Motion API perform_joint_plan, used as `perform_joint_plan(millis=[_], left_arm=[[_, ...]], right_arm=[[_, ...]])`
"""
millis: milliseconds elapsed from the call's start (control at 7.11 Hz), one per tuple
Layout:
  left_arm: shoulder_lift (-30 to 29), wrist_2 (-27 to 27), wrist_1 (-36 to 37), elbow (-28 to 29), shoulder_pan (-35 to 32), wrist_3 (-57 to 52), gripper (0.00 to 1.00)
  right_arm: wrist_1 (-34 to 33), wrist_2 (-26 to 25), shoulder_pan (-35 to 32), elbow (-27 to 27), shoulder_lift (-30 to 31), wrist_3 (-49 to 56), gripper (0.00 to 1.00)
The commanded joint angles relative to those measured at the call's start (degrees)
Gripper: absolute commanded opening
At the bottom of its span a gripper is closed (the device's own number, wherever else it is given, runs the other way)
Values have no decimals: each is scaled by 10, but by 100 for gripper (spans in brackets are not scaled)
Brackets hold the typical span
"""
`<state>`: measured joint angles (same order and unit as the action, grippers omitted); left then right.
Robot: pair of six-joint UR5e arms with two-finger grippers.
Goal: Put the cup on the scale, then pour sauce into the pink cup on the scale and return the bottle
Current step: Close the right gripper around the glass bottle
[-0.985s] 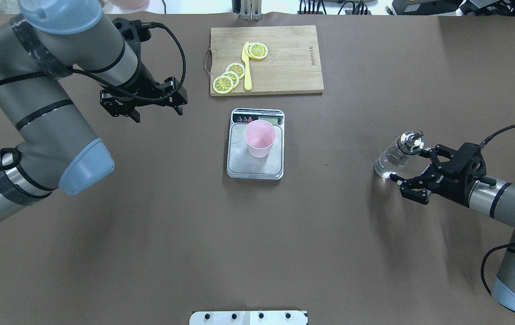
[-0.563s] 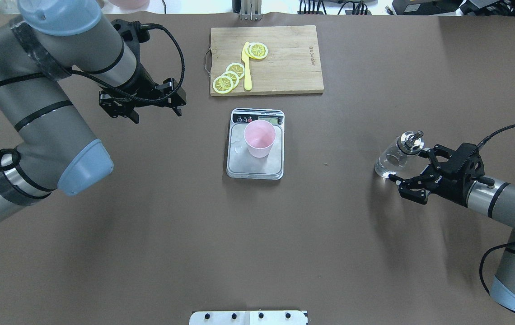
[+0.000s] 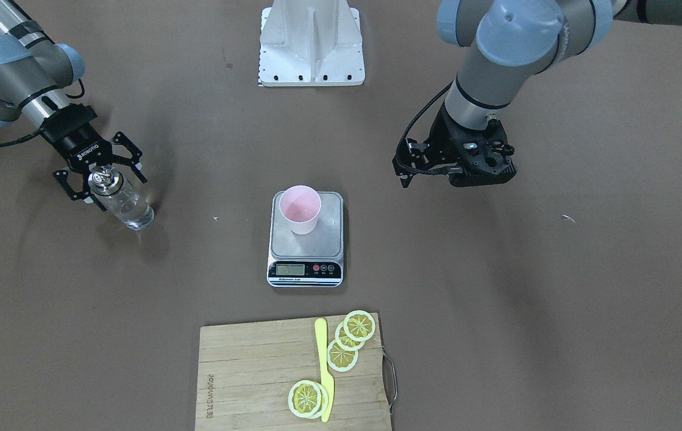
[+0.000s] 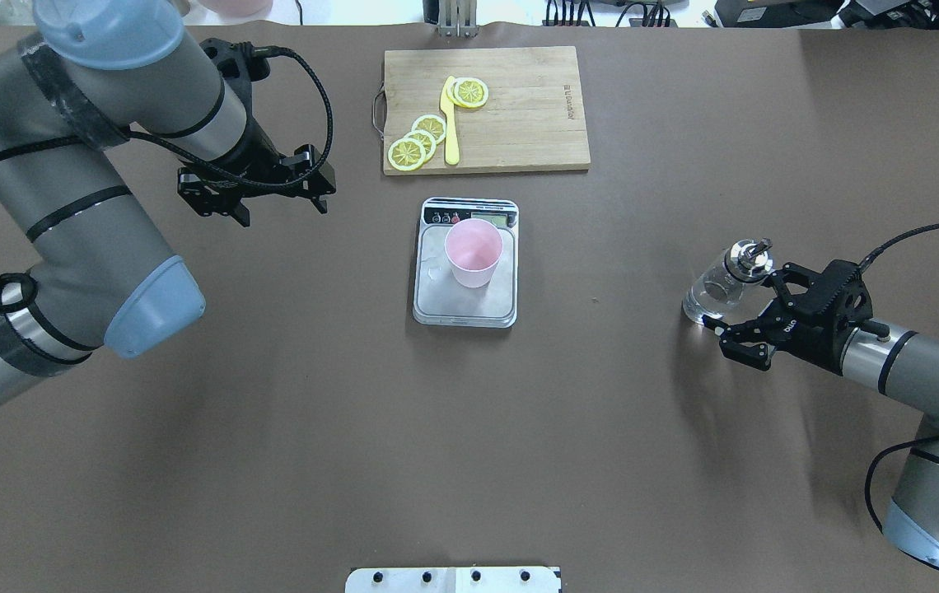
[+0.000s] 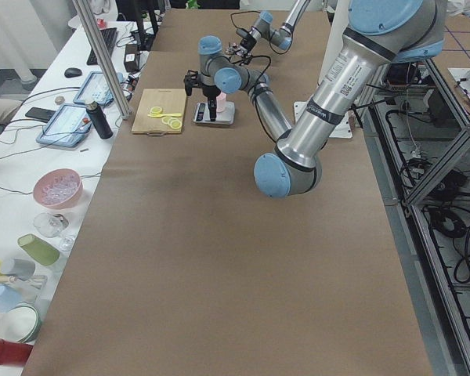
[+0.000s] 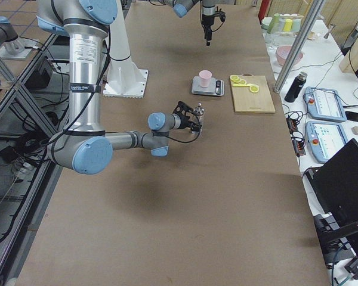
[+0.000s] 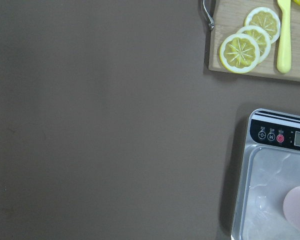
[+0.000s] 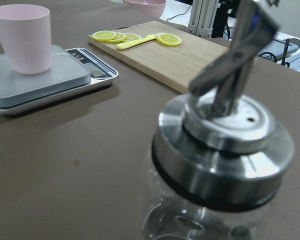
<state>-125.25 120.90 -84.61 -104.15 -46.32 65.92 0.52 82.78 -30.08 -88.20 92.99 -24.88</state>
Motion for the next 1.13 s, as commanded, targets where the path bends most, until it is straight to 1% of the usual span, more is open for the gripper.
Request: perform_joint_plan(millis=[0,281,563,704,844,985], left_arm=[[0,0,0,1,0,0,100],[0,0,0,1,0,0,100],[0,-2,0,1,0,0,100],[-1,-2,1,1,1,-1,100],[-1,-2,1,2,1,0,100],[-1,-2,1,2,1,-1,100]], right_arm=[[0,-4,-1,20,-24,0,95],[1,-3,-6,21,-25,0,95],[34,-4,-9,22,-20,0,94],[34,-10,-9,22,-20,-2,94],[60,-16,-9,42,-21,-5,94],[94,-17,-8,80,-27,-5,93]])
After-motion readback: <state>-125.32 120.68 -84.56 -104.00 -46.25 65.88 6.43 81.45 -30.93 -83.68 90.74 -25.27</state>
